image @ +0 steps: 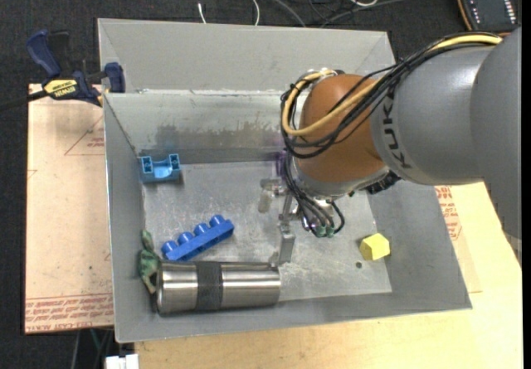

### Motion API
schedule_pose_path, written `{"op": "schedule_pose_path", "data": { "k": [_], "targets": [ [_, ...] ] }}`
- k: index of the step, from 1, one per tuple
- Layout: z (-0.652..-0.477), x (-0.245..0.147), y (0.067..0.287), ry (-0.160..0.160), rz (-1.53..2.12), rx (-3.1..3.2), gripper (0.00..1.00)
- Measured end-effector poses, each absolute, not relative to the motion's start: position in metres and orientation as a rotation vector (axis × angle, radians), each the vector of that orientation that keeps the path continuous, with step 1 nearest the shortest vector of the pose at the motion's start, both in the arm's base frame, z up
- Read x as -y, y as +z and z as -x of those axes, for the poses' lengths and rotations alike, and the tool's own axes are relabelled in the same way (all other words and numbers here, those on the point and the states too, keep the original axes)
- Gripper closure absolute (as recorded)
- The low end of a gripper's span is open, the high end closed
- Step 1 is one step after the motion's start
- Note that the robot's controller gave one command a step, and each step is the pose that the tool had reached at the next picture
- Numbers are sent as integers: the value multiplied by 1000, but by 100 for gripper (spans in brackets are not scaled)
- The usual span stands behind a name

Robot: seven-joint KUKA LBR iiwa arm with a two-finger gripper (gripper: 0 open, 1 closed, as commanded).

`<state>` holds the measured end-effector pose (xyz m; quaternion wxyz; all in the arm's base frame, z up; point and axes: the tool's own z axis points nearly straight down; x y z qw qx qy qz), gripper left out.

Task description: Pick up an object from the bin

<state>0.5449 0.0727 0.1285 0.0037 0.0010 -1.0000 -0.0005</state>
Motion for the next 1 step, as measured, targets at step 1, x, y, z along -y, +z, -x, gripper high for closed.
{"op": "schedule_pose_path", "data": {
  "k": [1],
  "targets": [
    [-547,-72,133,-2,1,3142,0]
  ]
}}
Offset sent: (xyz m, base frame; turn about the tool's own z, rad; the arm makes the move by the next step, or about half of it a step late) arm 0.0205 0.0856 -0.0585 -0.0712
